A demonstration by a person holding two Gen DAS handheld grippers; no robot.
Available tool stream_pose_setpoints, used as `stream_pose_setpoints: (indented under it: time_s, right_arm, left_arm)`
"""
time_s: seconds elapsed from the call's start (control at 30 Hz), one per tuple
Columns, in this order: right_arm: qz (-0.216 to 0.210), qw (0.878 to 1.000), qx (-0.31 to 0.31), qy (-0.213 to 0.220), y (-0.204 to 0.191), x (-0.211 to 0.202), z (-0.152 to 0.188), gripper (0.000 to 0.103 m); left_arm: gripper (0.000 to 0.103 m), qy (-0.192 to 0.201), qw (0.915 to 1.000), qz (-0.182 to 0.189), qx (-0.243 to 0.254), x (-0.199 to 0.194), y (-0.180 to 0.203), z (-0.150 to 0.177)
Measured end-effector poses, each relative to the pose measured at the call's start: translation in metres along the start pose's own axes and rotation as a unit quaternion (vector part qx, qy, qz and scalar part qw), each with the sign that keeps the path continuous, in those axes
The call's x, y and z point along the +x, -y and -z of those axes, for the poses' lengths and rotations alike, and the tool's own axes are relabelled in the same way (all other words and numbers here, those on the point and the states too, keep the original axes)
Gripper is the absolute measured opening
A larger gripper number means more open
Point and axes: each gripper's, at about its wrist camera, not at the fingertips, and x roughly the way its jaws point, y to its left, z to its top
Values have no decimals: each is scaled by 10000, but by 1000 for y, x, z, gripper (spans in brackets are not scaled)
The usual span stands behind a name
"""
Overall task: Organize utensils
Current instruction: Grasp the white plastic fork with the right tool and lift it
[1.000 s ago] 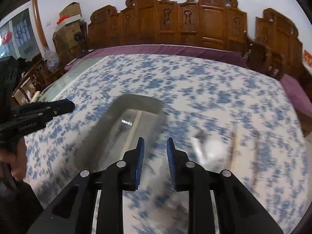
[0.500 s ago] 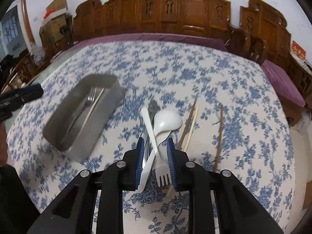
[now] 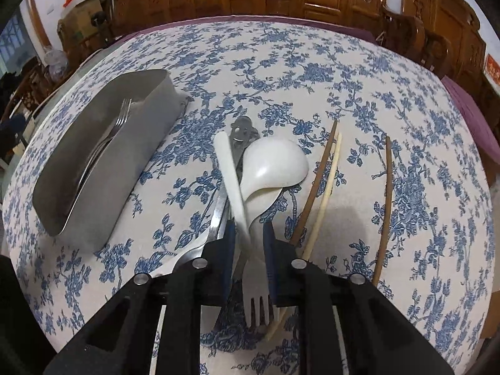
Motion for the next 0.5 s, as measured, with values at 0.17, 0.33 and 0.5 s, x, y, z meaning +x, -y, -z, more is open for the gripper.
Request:
stream_pose_setpoints:
  time_s: [0.17,0.33,0.5]
  right_arm:
    - [-137,9998,125,-53,5,4,-2,15]
    - [-129,9998,20,-150,1,7,-3,15]
    - [-128,9999,-13,-88,-2,4,-4,7]
  left_arm:
    - [74,-35,9999,27,112,2,8,3]
    - [74,-50,9998,31,194,2,14,5]
    - [74,-26,9997,44,255,0,18,5]
